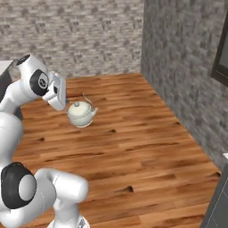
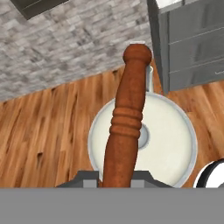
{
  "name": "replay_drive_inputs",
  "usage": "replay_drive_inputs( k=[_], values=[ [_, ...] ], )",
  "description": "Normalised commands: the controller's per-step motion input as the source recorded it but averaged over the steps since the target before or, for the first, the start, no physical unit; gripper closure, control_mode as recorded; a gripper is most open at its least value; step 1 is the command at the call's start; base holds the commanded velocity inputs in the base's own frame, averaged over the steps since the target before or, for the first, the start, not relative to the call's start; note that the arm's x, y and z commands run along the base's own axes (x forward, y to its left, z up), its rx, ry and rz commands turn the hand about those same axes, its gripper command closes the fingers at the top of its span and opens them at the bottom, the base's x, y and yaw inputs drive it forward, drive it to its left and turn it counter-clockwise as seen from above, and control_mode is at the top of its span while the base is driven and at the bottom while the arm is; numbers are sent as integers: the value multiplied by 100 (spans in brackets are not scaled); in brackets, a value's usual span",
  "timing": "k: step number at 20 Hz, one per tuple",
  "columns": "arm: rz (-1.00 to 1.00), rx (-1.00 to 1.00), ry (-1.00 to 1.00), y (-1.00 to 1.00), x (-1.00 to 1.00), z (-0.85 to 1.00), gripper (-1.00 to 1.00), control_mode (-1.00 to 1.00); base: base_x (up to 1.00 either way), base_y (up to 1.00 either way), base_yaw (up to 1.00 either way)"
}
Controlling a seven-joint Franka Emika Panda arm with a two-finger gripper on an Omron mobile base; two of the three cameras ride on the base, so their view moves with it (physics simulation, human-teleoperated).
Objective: The kettle is done boiling. Turn off the stove, then wait for 300 timesteps before moving the kettle to the dining table.
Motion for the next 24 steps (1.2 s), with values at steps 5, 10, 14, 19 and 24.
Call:
replay_drive_inputs(
  k=[5, 10, 14, 19, 24],
  values=[
    [0, 0, 0, 0, 0, 0, 100, 100, 88, -12, 22],
    [0, 0, 0, 0, 0, 0, 100, 100, 82, -4, 21],
    [0, 0, 0, 0, 0, 0, 100, 100, 80, -2, 21],
    [0, 0, 0, 0, 0, 0, 100, 100, 77, -1, 20],
    [0, 0, 0, 0, 0, 0, 100, 100, 68, -6, 22]
  ],
)
